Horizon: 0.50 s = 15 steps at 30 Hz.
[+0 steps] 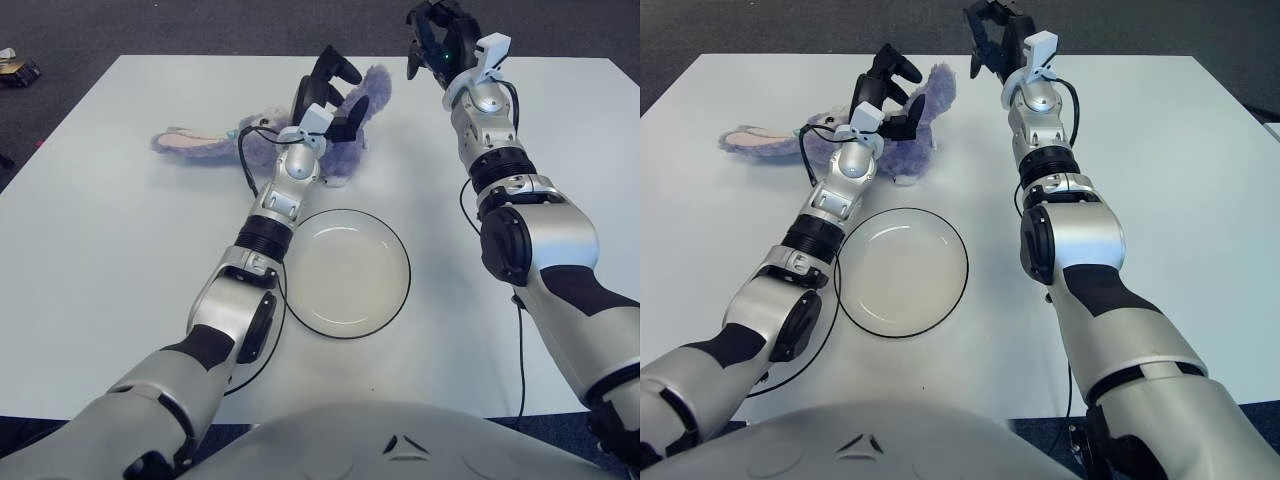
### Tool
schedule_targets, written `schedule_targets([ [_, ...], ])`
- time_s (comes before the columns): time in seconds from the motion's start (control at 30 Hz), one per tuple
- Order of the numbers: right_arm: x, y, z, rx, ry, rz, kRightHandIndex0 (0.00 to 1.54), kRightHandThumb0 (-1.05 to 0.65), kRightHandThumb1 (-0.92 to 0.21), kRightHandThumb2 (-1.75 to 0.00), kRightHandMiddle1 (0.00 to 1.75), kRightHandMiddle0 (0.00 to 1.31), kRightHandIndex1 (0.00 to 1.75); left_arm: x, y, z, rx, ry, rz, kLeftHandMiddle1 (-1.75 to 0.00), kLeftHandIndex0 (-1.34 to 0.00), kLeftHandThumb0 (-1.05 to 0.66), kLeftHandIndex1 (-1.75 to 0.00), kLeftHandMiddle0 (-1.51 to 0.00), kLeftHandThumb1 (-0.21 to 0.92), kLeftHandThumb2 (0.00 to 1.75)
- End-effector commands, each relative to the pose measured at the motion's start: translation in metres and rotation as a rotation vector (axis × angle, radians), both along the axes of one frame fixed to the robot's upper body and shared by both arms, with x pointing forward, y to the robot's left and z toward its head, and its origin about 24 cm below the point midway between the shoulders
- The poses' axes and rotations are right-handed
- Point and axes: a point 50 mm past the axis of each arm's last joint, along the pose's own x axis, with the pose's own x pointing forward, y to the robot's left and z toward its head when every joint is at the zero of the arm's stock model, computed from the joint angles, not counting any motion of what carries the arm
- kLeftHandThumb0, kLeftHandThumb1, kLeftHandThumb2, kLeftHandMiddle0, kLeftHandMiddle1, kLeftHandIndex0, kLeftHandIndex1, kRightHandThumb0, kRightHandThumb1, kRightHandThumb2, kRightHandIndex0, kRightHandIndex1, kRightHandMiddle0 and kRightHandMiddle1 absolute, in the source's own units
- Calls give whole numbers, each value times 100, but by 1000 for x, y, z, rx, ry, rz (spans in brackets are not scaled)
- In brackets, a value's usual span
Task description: Put the doll into the plate.
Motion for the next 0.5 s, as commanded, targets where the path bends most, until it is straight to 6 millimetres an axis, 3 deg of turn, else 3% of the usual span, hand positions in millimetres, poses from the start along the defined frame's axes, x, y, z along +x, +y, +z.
schedule_targets([
  [0.0,0,1,11,7,-38,-1,94,-35,-92,-36,158,37,175,2,1,6,-1,-21,5,-175,-45,42,-175,-48,48,110],
  [0.47,-2,1,16,-19,-73,0,91,-35,-92,-38,160,34,175,-2,6,3,-21,-25,5,-175,-45,41,-175,-47,50,108],
])
